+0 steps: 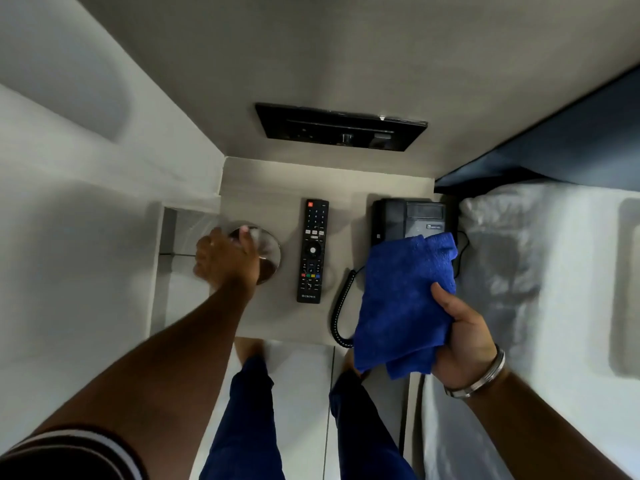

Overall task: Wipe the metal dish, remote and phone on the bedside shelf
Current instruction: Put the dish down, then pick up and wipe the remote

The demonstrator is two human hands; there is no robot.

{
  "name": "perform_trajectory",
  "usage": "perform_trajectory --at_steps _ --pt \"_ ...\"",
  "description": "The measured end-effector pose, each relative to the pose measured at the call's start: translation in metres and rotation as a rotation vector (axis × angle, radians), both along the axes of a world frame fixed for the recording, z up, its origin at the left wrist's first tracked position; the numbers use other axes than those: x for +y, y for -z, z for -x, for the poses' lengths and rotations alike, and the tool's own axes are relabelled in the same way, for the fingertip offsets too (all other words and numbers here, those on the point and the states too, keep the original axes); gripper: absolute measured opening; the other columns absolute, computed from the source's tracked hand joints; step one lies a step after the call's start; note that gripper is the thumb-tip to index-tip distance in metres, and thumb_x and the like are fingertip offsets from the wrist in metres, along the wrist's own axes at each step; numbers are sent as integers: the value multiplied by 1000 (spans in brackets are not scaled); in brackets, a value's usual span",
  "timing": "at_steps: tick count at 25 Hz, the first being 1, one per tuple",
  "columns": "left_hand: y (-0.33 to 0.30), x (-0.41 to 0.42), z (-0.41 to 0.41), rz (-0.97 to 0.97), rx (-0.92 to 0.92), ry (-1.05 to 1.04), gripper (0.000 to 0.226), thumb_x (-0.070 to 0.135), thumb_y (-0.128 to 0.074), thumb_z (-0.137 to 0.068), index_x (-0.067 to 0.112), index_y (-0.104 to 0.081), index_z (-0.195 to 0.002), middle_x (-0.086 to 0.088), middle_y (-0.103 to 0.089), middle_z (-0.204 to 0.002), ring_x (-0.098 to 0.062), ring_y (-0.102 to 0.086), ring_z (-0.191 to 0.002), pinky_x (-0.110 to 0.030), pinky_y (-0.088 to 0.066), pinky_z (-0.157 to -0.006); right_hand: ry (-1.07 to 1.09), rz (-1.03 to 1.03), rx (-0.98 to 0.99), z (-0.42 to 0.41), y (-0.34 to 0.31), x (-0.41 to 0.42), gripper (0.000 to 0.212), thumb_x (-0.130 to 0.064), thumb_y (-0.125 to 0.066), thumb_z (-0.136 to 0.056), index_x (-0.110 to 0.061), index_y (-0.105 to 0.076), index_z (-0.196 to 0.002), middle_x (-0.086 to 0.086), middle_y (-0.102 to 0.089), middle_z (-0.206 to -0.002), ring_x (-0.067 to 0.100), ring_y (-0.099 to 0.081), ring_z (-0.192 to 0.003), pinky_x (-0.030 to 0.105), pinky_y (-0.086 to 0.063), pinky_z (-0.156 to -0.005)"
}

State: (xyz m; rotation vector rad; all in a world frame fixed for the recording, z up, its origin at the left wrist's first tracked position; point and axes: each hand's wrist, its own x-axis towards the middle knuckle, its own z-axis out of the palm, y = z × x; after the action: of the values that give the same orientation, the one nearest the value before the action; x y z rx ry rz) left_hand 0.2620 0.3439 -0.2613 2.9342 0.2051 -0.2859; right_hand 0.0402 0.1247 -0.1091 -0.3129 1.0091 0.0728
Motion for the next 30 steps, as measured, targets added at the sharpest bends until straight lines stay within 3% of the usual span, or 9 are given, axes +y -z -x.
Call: perform_trajectory --at_steps 4,8,10,12,14,21,26,28,30 --pt "-10 -97 -11 -47 86 528 53 55 -60 -82 10 -59 -108 -14 -65 -101 -31 -62 -91 -39 -45 -76 -12 -11 11 13 2 -1 40 -30 -49 -88 -4 -63 -115 23 -66 -116 38 -64 -106 46 -57 -76" --pt "-3 -149 -7 -177 507 424 56 46 -71 -75 11 -61 -118 -11 -66 -116 -32 -63 -104 -38 -52 -85 7 -2 5 31 -2 1 42 -30 -47 -89 -2 -63 -116 24 -64 -120 38 -61 -111 45 -56 -80" --pt "-4 -153 -3 120 561 257 45 34 -71 -78 8 -62 -113 -13 -69 -108 -34 -67 -98 -42 -56 -85 -4 11 8 41 -15 1 45 -31 -47 -89 0 -62 -117 25 -63 -122 38 -60 -113 44 -55 -84" --pt "-21 -156 3 680 624 3 25 22 -64 -86 2 -61 -102 -18 -69 -91 -36 -69 -80 -46 -59 -79 -5 54 23 47 -38 2 48 -31 -49 -87 2 -57 -122 27 -60 -124 39 -58 -114 45 -53 -87" --pt "-67 -149 5 1058 742 -238 9 21 -56 -92 12 -58 -93 -12 -65 -78 -27 -67 -58 -35 -59 -63 9 151 31 44 -71 4 47 -26 -51 -87 1 -54 -125 28 -58 -126 38 -58 -115 43 -51 -88" --pt "-300 -48 -41 1508 1153 -330 55 60 -36 -90 15 -65 -99 -2 -60 -71 -20 -58 -54 -28 -50 -56 -45 489 -171 -24 -219 24 33 -14 -47 -91 -6 -58 -122 20 -65 -117 35 -60 -112 44 -51 -93" --pt "-473 16 -39 1665 928 -317 54 62 -47 -85 15 -68 -104 -10 -70 -90 -34 -67 -96 -46 -55 -85 -327 1154 -530 -107 -335 69 17 -12 -50 -85 -21 -63 -89 -1 -66 -75 14 -61 -65 30 -50 -58" --pt "-531 37 -27 1735 826 -277 49 55 -51 -82 17 -67 -109 -11 -73 -100 -32 -69 -98 -47 -52 -90 -535 1481 -796 -141 -380 94 24 -2 -48 -85 -17 -61 -98 1 -64 -92 4 -59 -81 28 -49 -71" --pt "-565 54 -22 1883 785 -157 26 34 -49 -91 17 -64 -103 1 -76 -86 -16 -72 -81 -34 -59 -75 -824 1793 -1017 -173 -416 119 42 1 -51 -85 -5 -51 -126 11 -51 -135 15 -48 -126 34 -42 -102"
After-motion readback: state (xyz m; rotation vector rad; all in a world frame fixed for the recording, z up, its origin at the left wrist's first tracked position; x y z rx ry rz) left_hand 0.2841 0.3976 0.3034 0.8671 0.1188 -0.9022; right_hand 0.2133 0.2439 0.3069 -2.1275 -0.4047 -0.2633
